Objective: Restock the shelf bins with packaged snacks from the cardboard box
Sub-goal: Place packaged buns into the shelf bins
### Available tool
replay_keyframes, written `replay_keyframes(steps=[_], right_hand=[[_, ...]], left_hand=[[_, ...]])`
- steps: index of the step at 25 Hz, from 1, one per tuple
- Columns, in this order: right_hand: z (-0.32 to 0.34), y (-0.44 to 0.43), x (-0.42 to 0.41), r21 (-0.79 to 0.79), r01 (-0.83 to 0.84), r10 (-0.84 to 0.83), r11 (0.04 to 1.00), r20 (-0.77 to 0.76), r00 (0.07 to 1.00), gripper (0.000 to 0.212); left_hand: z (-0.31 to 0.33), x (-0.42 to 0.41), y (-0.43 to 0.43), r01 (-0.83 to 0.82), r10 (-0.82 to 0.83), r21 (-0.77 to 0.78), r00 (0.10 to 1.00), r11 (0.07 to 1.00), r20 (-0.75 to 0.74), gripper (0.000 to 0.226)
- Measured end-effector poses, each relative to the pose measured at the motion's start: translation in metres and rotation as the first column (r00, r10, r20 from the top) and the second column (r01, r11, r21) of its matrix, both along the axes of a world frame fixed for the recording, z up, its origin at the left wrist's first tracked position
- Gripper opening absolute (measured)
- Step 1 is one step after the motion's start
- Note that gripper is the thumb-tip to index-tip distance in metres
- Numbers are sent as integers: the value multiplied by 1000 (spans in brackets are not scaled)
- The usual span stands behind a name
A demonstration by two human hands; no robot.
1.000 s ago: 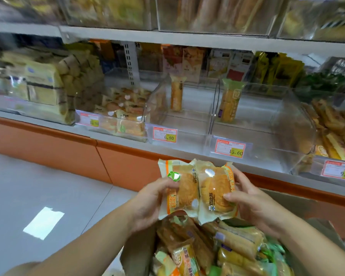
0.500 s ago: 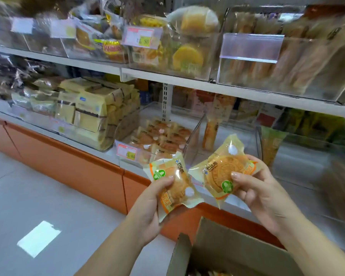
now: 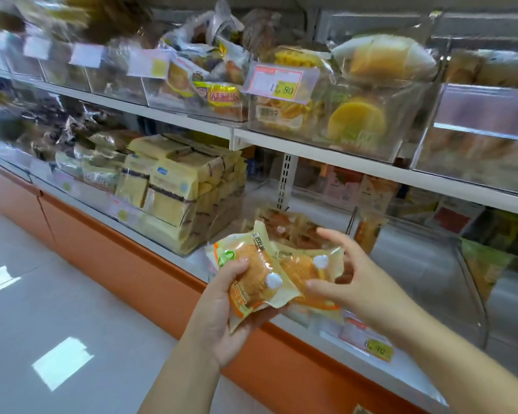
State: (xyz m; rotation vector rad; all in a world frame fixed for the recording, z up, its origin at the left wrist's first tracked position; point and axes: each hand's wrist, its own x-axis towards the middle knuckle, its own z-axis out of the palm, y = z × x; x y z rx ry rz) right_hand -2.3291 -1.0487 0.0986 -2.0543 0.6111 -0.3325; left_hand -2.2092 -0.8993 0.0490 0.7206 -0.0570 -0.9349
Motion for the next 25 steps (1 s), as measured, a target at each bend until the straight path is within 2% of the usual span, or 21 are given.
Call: replay_keyframes(steps=[2,5,7,11,14,18,24,25], right_hand=[[16,-18,32,-49,36,-35,998,13,999,47],[26,-72,97,-101,203,-196,974,72,978,44],[19,-111,143,-81,257,-248,963,105,963,44],[-19,-160,212,-62,296,-296,953,1,955,44],[-36,-173,232,-45,275,-276,960,-30,961,51],[-46,-184,244,-173,233,-249,957,-79,965,57],[-38,-175,227,-208,147,-190,967,-204,960,71],[-33,-169,222,-257,126,-187,958,-229,955,75]], left_hand=[[1,16,-5,-71,71,11,997,997,19,35],[-7,43,-10,-216,209,75,974,974,82,38],[-13,57,-13,-287,279,87,956,954,88,39],[-21,74,-26,-293,277,89,948,952,154,54],[-29,79,-37,-313,277,163,938,936,208,56],[-33,84,-43,-352,277,224,911,909,306,57],[-29,79,-46,-377,285,247,897,893,338,48],[-28,78,-46,-377,280,259,896,889,343,47]])
